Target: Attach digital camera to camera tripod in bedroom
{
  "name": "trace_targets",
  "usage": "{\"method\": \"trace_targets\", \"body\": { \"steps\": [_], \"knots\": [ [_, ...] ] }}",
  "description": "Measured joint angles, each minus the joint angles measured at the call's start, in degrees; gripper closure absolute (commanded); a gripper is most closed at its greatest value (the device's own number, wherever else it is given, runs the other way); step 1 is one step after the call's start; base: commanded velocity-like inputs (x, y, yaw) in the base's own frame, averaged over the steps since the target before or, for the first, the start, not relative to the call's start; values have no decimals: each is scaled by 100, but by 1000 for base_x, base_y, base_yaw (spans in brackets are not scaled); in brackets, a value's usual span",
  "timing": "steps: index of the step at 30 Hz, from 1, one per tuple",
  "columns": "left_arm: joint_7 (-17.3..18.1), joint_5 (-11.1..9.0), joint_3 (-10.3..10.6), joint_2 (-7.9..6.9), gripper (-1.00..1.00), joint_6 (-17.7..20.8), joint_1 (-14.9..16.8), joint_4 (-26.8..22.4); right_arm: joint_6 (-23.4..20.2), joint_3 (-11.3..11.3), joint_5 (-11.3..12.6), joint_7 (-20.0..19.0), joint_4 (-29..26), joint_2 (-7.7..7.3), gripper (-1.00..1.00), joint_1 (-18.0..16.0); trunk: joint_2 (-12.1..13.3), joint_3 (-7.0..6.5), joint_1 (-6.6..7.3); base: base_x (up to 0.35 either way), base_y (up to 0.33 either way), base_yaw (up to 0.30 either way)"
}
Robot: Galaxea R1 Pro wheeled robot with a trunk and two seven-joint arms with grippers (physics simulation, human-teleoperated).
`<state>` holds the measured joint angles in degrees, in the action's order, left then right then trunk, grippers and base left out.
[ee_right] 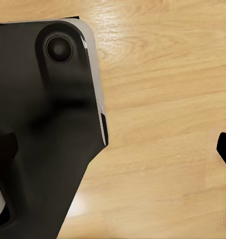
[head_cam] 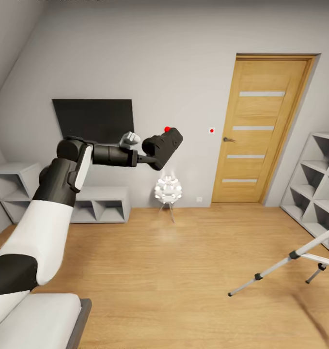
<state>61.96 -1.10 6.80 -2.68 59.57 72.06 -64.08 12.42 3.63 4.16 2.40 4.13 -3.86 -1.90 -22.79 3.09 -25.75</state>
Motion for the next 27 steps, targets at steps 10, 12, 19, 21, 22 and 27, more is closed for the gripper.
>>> {"method": "trace_targets", "body": {
  "steps": [10, 12, 19, 21, 22, 27],
  "knots": [
    [-6, 0, 1306, -260, 100, -1, 21, -1198, 0, 12, 1, -7, -8, 0, -100, 0, -1, 0, 3, 155, 0, 78],
    [-6, 0, 1309, -258, 100, 0, 20, -1200, 0, 12, 1, -8, -8, 0, -100, 0, -1, 0, 3, 326, 0, 46],
    [-6, 1, 1317, -242, 100, 0, 22, -1202, 0, 15, 1, -9, -8, 0, -100, 0, -1, 0, 3, 340, 0, 9],
    [-11, 3, 1318, -239, 100, 0, 21, -1202, 0, 15, 1, -9, -8, -1, -100, 0, -1, 0, 3, 343, 0, 1],
    [-12, 3, 1318, -239, 100, 0, 21, -1202, 0, 16, 1, -9, -8, -1, -100, 0, -1, 0, 3, 344, 0, 0],
    [-15, 3, 1318, -238, 100, 0, 21, -1202, -5, 17, 1, -9, -8, 0, -100, 0, -1, 0, 3, 344, -36, 0]
  ]
}}
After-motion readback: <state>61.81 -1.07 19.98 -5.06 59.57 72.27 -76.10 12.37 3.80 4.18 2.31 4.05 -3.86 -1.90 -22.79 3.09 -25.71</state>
